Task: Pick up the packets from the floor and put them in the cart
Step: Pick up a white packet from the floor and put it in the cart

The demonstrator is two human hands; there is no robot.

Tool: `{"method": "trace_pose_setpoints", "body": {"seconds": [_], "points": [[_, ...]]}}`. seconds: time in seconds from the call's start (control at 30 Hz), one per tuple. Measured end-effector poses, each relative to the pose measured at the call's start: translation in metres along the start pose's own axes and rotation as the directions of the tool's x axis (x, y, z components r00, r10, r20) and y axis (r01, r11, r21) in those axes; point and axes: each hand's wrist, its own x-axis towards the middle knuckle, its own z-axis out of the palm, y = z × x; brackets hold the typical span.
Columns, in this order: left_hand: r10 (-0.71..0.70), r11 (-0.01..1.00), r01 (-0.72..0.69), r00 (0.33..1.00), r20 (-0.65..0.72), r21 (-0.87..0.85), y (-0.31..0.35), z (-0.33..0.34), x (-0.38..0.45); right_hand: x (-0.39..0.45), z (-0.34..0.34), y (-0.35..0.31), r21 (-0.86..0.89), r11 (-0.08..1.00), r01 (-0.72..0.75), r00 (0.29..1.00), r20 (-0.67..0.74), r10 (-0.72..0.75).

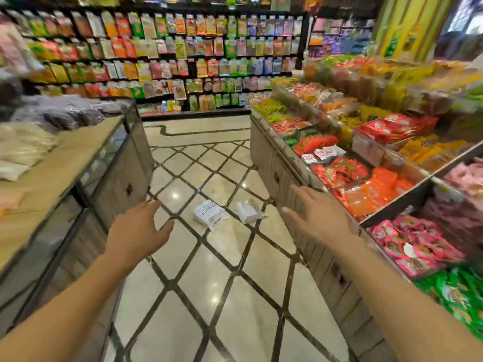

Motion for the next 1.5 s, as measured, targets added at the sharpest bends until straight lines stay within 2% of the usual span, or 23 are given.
{"method": "trace_pose_setpoints", "body": {"seconds": [0.27, 0.57, 0.87, 1.0, 1.13, 1.33, 1.43, 1.5], "points": [[-0.113, 0.992, 0.114, 0.993, 0.025, -0.047, -0.053, 0.079, 0.160, 0.195, 0.095, -0.029, 0.074, 0.995, 0.060, 0.997, 0.052, -0.064], [-0.138, 0.984, 0.151, 0.982, 0.129, -0.092, -0.093, 0.152, 0.394, 0.436, 0.170, -0.045, 0.079, 0.996, 0.032, 0.986, 0.158, -0.045], [-0.161, 0.983, 0.177, 0.957, 0.243, -0.043, -0.112, 0.241, 0.584, 0.629, 0.268, -0.038, 0.098, 0.995, 0.007, 0.971, 0.236, -0.030], [-0.182, 0.981, 0.192, 0.931, 0.316, 0.000, -0.119, 0.312, 0.668, 0.725, 0.345, -0.038, 0.139, 0.990, 0.027, 0.950, 0.305, -0.069], [-0.247, 0.967, 0.253, 0.876, 0.415, 0.042, -0.130, 0.391, 0.740, 0.813, 0.430, -0.039, 0.137, 0.990, 0.029, 0.908, 0.412, -0.083], [-0.283, 0.954, 0.289, 0.803, 0.525, 0.073, -0.162, 0.541, 0.817, 0.908, 0.592, -0.036, 0.118, 0.993, 0.018, 0.827, 0.556, -0.081], [-0.267, 0.962, 0.254, 0.790, 0.552, 0.102, -0.181, 0.633, 0.830, 0.927, 0.686, -0.035, 0.110, 0.994, -0.012, 0.801, 0.596, -0.057], [-0.232, 0.970, 0.134, 0.763, 0.603, 0.204, -0.197, 0.707, 0.830, 0.934, 0.759, -0.035, 0.096, 0.994, -0.056, 0.779, 0.627, -0.017]]}}
